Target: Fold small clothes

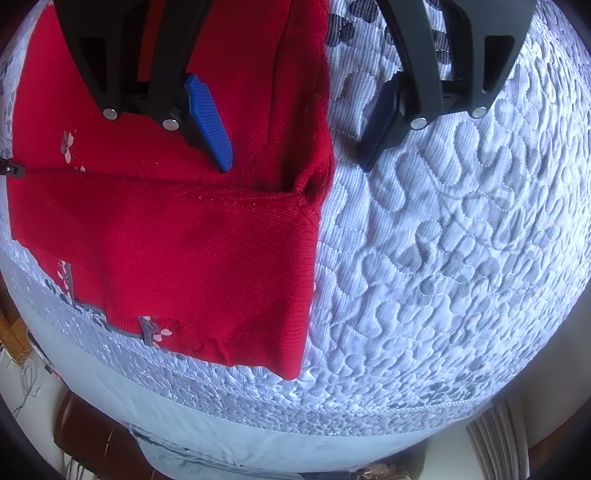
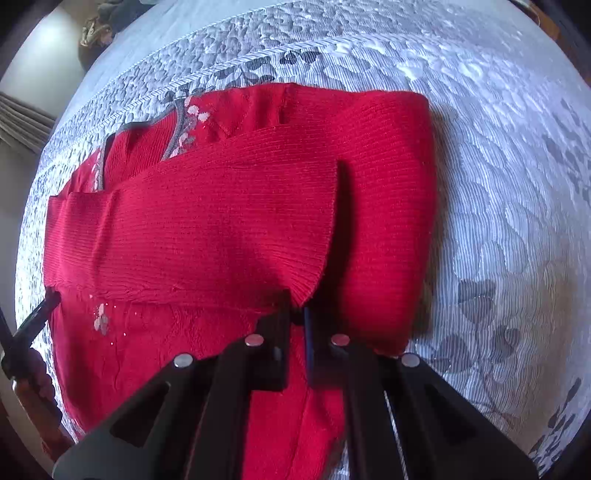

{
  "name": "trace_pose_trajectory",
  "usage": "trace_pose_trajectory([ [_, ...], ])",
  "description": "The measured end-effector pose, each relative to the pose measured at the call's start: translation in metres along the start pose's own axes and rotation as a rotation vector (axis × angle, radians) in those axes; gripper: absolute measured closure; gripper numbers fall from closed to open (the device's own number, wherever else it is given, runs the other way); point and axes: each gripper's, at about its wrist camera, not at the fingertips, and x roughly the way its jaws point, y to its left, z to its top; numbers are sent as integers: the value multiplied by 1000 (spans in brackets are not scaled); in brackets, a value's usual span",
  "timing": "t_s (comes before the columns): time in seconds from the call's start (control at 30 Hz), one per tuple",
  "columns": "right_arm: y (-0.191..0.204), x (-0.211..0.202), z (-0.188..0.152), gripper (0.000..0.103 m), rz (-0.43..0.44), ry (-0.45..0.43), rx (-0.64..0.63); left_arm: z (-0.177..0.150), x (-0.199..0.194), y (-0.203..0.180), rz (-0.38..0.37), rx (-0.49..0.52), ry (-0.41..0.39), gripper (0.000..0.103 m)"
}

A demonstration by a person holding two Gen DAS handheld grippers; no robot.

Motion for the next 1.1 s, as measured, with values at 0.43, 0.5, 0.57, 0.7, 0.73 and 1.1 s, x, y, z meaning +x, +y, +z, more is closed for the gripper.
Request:
trace_pose_trajectory([
  [0.43, -10, -21, -32, 68, 68, -20, 47, -7, -8, 5, -6, 19, 28, 30],
  [0.5, -8, -32, -60, 65, 54, -10, 19, -18, -20, 11, -1, 26, 42, 30],
  [0.57, -8, -39, -90, 65, 71, 10, 10, -40, -38, 21, 17, 52, 41, 30],
  [0.7, -14, -58, -167, 65, 119, 62, -8, -92, -73, 43, 28, 52, 65, 30],
  [0.73, -15, -63, -186, 65, 123, 66, -12, -101, -78, 44, 16, 62, 75, 30],
  [1.1, -15, -74, -309, 58, 182, 133, -34, -202, -112, 44, -101, 101, 198, 30],
])
